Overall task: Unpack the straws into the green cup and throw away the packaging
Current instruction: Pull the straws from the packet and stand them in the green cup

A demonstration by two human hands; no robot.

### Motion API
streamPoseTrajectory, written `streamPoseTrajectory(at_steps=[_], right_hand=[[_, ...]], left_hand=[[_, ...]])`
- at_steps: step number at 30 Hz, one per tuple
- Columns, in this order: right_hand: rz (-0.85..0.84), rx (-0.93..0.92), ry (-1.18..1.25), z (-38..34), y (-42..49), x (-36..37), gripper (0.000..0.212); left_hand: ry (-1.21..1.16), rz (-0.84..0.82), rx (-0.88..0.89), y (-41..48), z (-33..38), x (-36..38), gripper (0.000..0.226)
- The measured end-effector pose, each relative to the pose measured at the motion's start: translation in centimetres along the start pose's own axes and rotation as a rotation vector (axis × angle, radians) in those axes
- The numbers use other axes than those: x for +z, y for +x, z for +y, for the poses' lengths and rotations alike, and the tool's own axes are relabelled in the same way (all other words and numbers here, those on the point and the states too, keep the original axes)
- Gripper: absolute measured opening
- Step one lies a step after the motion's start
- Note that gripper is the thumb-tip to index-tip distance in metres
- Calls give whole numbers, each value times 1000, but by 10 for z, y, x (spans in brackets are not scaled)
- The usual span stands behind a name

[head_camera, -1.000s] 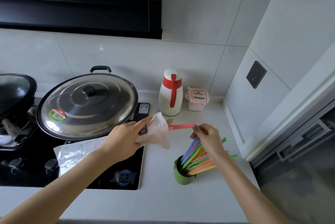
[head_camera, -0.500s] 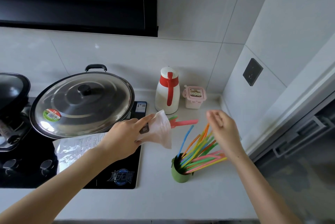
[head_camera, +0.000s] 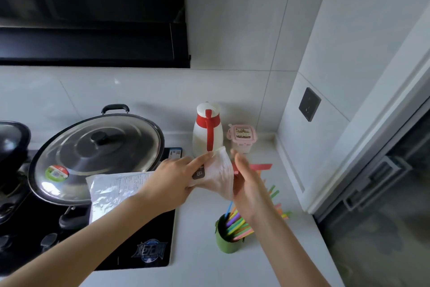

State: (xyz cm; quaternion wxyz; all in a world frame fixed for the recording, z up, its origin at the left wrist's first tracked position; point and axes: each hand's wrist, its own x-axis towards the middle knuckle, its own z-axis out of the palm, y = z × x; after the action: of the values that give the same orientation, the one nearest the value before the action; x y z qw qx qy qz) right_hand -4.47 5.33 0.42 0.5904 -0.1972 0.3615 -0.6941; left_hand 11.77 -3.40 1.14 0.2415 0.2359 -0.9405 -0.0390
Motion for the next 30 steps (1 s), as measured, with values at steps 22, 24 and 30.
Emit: streamPoseTrajectory(at_steps=[22,24,30], right_hand=[[614,-587,205,-122,-8,-65,50],[661,-597,92,-123,-13,-67,50],[565,-595,-156,-75,-8,-55,50]], left_hand=[[152,-190,-113,-33,-24,2,90],[165,-204,-123,-36,-28,2,91],[184,-204,-140,-39,-38,3,94]])
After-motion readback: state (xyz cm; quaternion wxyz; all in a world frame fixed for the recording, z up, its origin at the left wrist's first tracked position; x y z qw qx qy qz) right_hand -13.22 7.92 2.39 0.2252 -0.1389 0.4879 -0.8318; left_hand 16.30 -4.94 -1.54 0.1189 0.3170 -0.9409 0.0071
